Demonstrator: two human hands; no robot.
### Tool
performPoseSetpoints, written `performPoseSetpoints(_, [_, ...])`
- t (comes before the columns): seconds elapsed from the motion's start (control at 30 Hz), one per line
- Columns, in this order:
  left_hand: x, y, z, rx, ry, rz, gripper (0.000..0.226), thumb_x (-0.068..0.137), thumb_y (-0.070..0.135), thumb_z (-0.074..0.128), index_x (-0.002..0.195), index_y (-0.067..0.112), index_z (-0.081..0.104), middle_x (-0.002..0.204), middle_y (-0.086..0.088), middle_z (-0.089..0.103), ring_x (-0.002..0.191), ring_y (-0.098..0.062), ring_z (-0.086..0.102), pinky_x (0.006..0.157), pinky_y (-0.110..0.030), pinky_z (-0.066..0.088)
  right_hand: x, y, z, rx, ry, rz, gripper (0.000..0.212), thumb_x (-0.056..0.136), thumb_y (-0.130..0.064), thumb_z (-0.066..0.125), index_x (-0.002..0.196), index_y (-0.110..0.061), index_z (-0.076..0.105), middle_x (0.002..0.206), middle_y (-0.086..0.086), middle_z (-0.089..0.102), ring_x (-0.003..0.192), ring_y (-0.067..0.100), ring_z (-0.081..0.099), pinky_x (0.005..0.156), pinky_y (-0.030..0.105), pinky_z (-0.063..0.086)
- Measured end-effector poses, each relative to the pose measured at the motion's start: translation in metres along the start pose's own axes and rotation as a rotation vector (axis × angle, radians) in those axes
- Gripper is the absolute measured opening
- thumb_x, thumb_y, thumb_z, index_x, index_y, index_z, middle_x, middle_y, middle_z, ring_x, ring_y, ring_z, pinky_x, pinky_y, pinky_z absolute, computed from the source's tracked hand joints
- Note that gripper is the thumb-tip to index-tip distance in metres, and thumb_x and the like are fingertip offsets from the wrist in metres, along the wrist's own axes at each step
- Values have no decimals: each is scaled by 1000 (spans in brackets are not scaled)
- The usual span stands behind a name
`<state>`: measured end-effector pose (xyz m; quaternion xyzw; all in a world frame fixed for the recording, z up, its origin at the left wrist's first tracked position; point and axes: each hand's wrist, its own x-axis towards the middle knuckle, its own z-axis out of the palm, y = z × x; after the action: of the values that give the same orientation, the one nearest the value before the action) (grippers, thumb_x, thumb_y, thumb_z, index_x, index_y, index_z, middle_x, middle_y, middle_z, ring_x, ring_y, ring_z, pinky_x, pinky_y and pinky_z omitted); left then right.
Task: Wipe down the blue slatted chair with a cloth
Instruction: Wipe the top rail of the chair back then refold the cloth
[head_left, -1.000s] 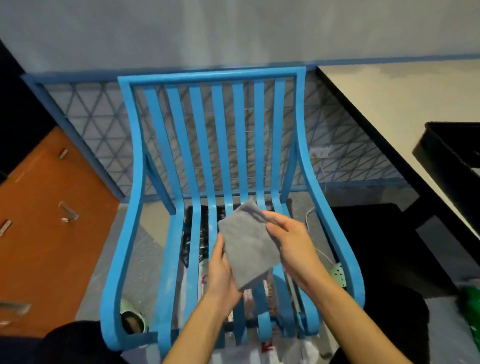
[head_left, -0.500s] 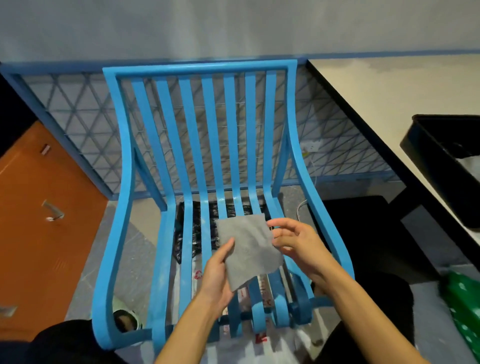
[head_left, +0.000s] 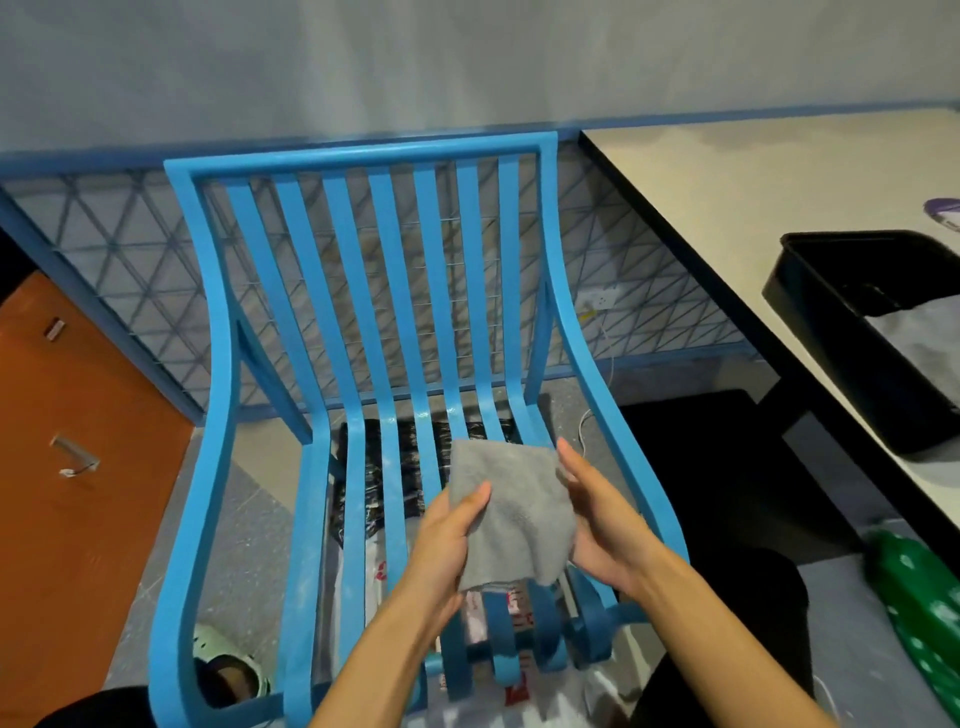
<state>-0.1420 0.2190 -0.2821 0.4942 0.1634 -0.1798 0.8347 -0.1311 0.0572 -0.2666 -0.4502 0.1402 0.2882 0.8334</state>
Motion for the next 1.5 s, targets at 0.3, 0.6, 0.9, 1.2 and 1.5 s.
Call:
performPoseSetpoints(0.3, [39, -5, 40, 316, 118, 143, 9, 90, 14, 64, 97, 13, 69, 94, -7, 74, 88, -21, 70, 70, -32, 56, -6, -43, -23, -385, 453, -436, 15, 91, -9, 62, 106, -12, 67, 105, 12, 72, 92, 13, 70, 77, 27, 57])
performPoseSetpoints(0.6, [46, -24, 67, 382, -59, 0, 21, 99, 17, 49, 113, 13, 65, 107, -2, 73, 99, -22, 68, 74, -32, 57, -18, -60, -72, -1325, 477, -527, 63, 86, 10, 49, 139, -25, 49, 152, 1, 38, 141, 14, 34, 118, 31, 27])
performPoseSetpoints(0.9, [64, -29, 85, 370, -102, -55, 23, 98, 22, 51, 117, 17, 64, 111, 0, 72, 106, -26, 66, 82, -36, 56, -37, 26, -90, -1871, 567, -383, 77, 97, -29, 47, 153, -26, -6, 160, 0, -23, 147, 27, -17, 119, 45, 17])
performPoseSetpoints(1.2, [97, -19, 97, 366, -152, 8, 29, 100, 18, 46, 125, 19, 60, 114, 11, 66, 97, 5, 63, 72, -13, 51, 22, -21, -92, -1909, 462, -405, 77, 97, -15, 46, 154, -14, -6, 156, 9, -30, 145, 29, -24, 122, 39, 15])
performPoseSetpoints(1.5, [168, 33, 118, 421, -55, 112, 39, 98, 16, 48, 137, 15, 52, 139, 0, 54, 124, -13, 52, 110, -36, 38, 136, -99, -79, -1936, 467, -443, 77, 92, -4, 49, 155, -8, 4, 157, 14, -27, 145, 36, -20, 121, 47, 11])
